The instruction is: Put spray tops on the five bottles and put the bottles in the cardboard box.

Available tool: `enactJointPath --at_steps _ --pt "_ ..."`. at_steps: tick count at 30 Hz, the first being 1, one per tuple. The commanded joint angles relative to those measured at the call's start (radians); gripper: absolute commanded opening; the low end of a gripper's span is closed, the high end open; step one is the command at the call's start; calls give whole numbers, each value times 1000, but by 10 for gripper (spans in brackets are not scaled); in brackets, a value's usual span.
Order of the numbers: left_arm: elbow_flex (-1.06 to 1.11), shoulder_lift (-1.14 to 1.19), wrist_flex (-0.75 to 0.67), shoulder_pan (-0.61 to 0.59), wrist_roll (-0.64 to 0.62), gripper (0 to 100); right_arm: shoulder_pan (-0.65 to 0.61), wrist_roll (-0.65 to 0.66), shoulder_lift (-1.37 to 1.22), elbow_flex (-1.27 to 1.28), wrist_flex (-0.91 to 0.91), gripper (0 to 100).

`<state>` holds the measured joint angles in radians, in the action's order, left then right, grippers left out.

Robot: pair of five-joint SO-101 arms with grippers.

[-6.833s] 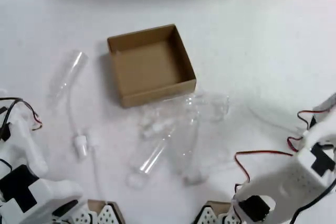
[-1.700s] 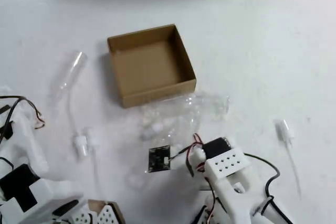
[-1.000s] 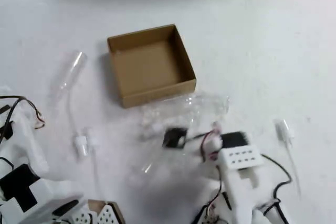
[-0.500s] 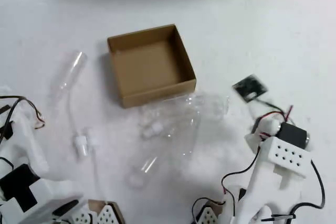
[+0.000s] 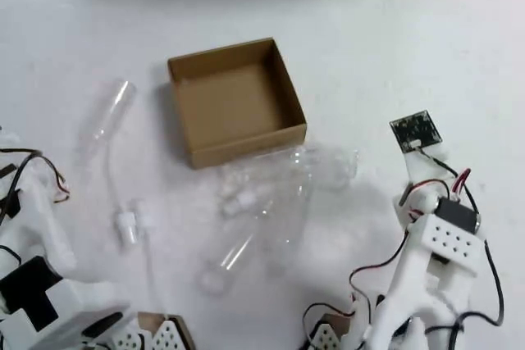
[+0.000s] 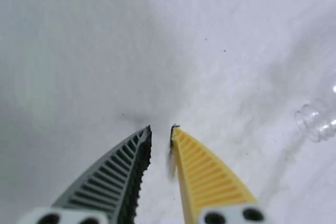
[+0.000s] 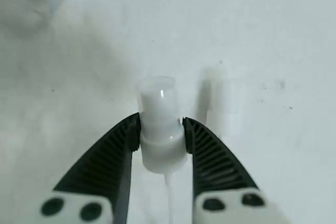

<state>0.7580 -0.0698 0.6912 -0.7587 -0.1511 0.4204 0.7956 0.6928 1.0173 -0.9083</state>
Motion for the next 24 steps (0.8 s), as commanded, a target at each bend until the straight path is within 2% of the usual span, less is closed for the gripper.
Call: enactJointPath --at_steps 1,8,13,15,19,24 --pt "-6 -4 -20 7 11 76 25 -11 -116 -78 54 16" --pt "-6 -4 -20 7 11 76 76 -9 -381 -224 85 27" --pt "-6 -4 -20 7 11 76 84 34 -484 -279 77 166" --pt "-6 -4 -20 7 11 76 84 37 -493 -287 77 200" --pt "-8 -4 -20 7 11 76 77 34 -452 -288 67 202" --pt "-8 -4 -20 7 11 76 70 32 -315 -290 -67 195"
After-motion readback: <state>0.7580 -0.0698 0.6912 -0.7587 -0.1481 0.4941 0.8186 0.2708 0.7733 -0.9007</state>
